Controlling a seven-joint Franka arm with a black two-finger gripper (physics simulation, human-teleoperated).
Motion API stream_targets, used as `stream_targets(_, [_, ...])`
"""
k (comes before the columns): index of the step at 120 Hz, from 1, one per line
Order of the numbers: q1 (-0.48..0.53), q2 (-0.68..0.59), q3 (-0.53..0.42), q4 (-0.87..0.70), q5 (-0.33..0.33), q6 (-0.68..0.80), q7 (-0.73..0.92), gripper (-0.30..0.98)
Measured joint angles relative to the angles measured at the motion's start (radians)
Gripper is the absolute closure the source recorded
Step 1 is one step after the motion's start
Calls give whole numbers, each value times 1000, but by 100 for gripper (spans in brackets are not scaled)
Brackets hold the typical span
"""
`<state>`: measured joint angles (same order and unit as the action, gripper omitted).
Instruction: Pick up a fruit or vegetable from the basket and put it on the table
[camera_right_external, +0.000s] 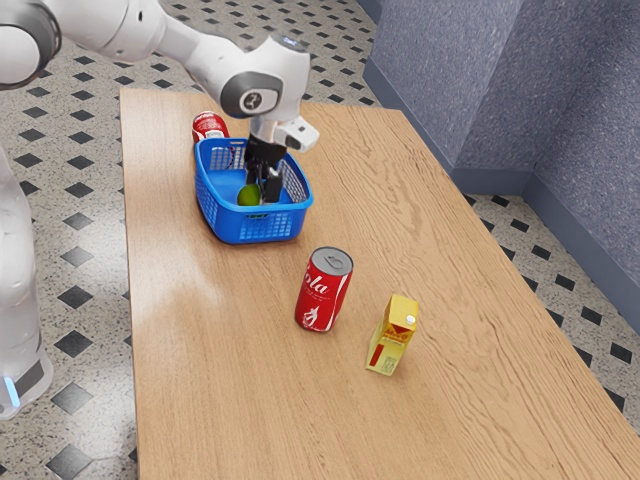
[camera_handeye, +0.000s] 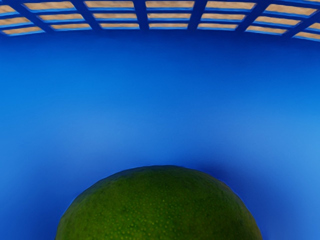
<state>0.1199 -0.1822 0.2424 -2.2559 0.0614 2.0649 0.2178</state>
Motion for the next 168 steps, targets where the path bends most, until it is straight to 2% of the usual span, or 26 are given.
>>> stream_targets(92, [0, 21, 5, -26, 0, 59, 8, 0])
stream_targets(117, [0, 20, 6, -27, 6, 59, 3, 35])
stream_targets(128, [0, 15, 6, -27, 15, 60, -5, 45])
stream_targets(153, [0, -37, 3, -5, 30, 34, -21, 54])
stream_targets(168, [-1, -79, -9, 99, 33, -30, -27, 54])
